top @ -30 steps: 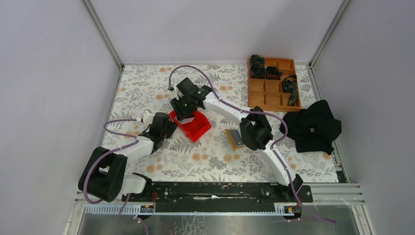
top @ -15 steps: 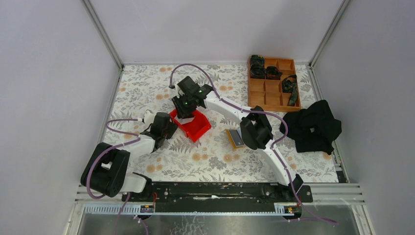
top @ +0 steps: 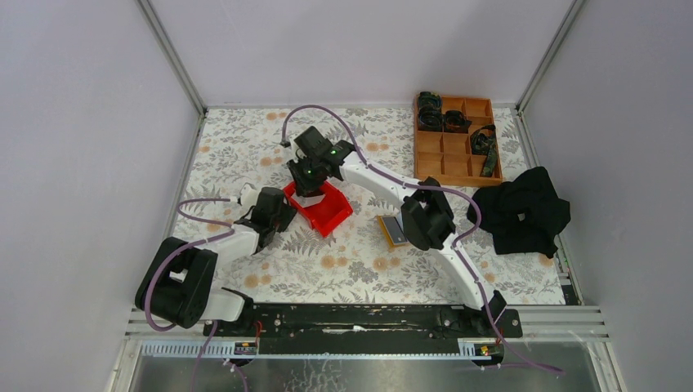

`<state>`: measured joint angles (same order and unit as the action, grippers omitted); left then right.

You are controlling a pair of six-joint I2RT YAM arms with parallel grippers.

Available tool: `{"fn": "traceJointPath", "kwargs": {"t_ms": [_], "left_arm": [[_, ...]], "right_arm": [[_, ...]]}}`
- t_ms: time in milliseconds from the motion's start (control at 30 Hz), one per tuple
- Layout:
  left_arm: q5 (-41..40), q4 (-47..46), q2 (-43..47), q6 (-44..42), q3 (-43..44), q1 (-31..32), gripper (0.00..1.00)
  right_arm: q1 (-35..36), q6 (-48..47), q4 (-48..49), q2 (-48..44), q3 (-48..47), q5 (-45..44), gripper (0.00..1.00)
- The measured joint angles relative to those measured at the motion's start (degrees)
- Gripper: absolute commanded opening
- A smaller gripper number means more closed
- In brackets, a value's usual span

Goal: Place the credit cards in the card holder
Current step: Pick up the credit card from the storage box.

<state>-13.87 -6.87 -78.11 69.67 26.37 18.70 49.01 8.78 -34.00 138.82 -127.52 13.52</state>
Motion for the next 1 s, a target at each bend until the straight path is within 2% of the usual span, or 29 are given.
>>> {"fn": "traceJointPath", "kwargs": {"t_ms": [267,500,833,1000], "left_arm": [[0.0,-0.1,0.0,0.0,0.0,0.0,0.38],[0.0,-1.1,0.0,0.0,0.0,0.0,0.38],[0.0,-1.4,0.8,0.0,0.0,0.0,0.38],[0.2,-1.5,0.8,0.0,0.0,0.0,0.38]], "right_arm": [[1.4,-2.2,-1.0,0.0,-0.1,-7.1,0.11],[2.8,-4.1,-1.1,-0.9,-0.1,-14.0,0.06],[2.8,-4.9,-1.0,-3.3,1.6,-17.2,0.10],[2.8,-4.8,-0.7,-3.4,2.6,-16.8,0.17]]}}
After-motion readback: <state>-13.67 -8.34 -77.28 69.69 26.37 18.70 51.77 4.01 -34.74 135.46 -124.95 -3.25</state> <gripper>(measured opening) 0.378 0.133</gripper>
